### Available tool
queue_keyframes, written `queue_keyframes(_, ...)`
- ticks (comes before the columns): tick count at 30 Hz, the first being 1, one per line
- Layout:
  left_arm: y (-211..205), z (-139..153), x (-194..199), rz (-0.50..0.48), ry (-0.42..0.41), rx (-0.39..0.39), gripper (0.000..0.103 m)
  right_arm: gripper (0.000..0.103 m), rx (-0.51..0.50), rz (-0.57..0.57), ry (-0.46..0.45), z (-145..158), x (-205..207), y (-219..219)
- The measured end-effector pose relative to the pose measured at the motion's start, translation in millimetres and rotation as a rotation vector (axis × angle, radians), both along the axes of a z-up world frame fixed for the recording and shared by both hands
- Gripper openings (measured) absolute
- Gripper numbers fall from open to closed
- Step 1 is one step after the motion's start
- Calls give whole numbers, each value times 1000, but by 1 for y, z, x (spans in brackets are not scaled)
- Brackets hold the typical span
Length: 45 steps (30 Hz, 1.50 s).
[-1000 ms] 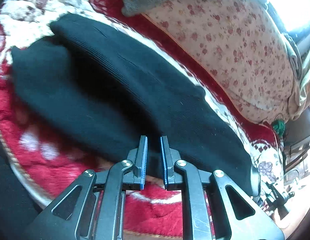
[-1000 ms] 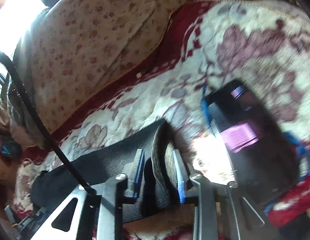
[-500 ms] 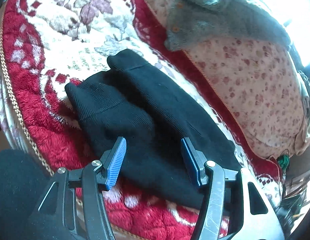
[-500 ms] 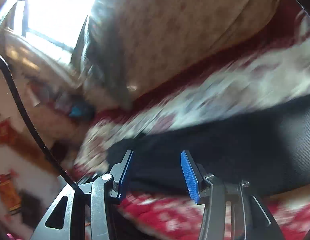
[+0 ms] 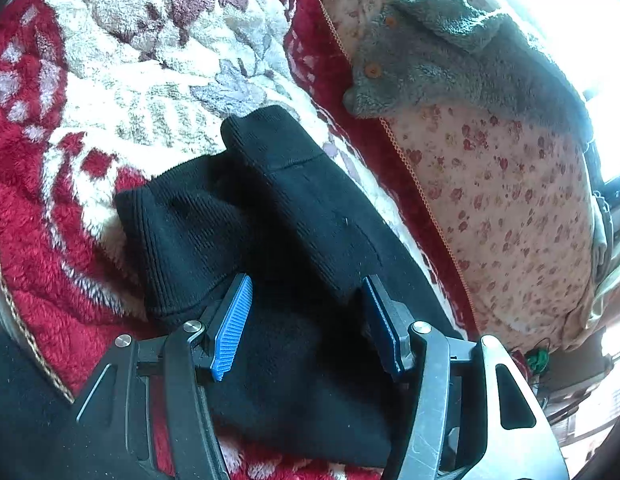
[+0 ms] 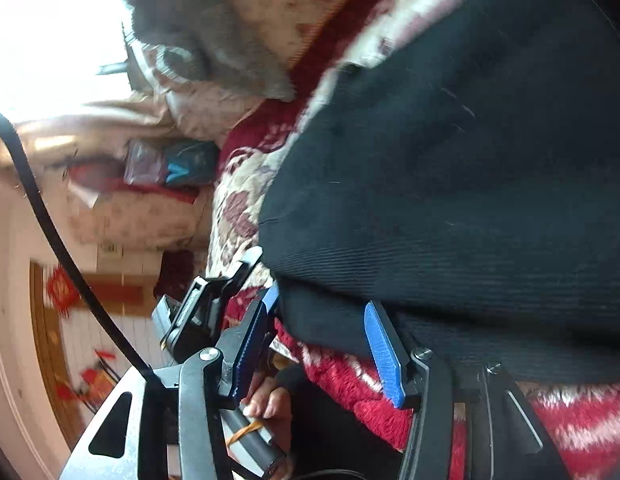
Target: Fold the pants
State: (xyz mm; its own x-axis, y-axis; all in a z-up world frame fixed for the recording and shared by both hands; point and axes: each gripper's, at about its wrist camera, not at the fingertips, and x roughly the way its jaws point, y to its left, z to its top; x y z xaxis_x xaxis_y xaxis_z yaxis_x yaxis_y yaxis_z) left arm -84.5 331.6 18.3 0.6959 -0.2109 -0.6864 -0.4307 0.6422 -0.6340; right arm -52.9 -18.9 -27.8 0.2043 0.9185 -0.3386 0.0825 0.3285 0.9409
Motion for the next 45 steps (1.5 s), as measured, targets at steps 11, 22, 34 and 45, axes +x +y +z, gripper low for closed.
queue_keyframes(11, 8, 3, 36, 24, -16, 1, 68, 49, -2, -119, -25, 6, 9, -23)
queue_keyframes(22, 11, 10, 35, -2, -29, 25, 9, 14, 51, -140, 5, -9, 17, -31)
queue_keyframes(34, 19, 37, -23, -20, -66, 107, 7, 15, 4, -21, -98, 26, -5, -26)
queue_keyframes(45, 15, 21, -15, -25, -35, -1, 48, 50, -79, -80, -50, 11, -11, -30)
